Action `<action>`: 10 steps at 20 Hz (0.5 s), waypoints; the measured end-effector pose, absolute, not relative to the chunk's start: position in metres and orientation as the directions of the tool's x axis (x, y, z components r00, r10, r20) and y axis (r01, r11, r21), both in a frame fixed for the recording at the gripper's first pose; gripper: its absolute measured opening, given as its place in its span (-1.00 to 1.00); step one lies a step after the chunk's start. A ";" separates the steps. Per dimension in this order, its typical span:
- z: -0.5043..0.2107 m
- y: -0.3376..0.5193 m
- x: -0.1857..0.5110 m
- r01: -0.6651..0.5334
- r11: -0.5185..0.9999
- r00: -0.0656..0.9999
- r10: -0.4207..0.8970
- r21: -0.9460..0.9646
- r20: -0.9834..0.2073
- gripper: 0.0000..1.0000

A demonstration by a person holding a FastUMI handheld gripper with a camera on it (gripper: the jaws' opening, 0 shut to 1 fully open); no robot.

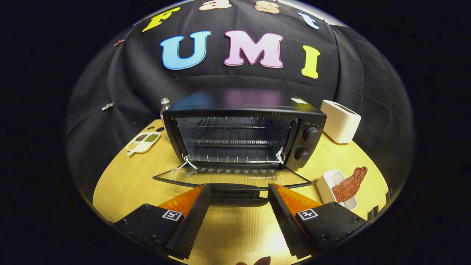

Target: Open the toaster oven, put the food inside, and close the toaster oven door.

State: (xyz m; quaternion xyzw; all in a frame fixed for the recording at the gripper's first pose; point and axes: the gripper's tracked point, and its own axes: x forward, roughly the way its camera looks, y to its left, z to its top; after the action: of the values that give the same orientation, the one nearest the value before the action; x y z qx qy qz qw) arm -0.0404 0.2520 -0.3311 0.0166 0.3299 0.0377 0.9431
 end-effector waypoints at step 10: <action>-0.339 0.239 -0.068 -0.150 0.986 0.702 0.156 0.069 -0.695 0.95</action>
State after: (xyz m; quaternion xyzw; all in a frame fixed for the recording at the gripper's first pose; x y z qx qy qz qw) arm -0.0675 0.2393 -0.3391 0.0038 0.3771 0.0828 0.9225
